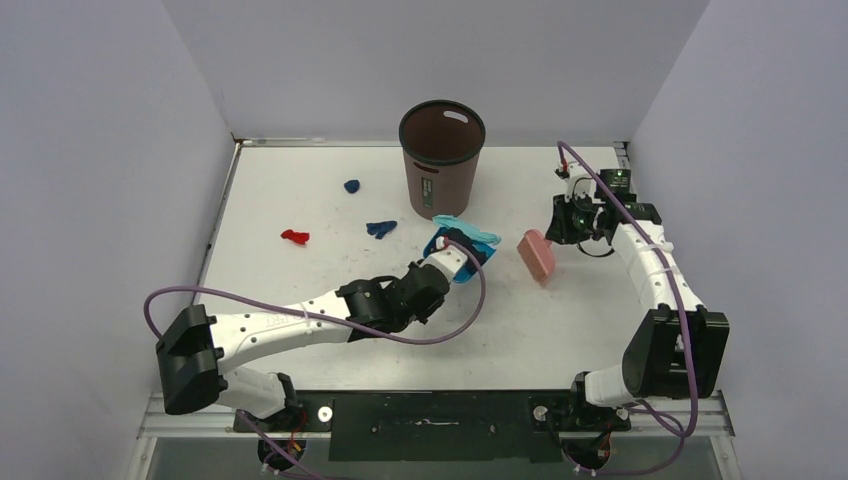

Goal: Sweep away the paper scraps from the table

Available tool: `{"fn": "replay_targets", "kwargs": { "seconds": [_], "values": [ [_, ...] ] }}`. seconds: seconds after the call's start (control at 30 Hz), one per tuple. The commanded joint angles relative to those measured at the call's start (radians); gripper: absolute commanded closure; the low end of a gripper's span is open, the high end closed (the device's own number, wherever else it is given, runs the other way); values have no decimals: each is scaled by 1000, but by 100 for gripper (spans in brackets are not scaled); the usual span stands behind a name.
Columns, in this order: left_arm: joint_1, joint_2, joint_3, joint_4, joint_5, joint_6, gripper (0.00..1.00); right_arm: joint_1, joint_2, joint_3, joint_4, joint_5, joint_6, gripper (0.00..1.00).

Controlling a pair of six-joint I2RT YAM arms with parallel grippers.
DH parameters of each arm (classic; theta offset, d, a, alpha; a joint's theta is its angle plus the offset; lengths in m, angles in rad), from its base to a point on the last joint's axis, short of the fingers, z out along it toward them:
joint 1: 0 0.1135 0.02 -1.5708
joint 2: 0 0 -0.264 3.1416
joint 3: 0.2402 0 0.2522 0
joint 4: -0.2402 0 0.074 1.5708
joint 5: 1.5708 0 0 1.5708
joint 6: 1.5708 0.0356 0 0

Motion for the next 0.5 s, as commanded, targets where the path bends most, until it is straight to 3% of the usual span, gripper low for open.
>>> {"fn": "replay_targets", "kwargs": {
  "seconds": [0.0,0.23,0.47],
  "values": [
    [-1,-48,99,-91,-55,13,100,-1,-2,-49,102,-107,41,95],
    [28,-70,158,-171,-90,8,100,-1,-19,-106,153,-197,84,95],
    [130,-115,211,-213,-40,40,100,-1,-22,-168,207,-351,107,95]
  ]
}}
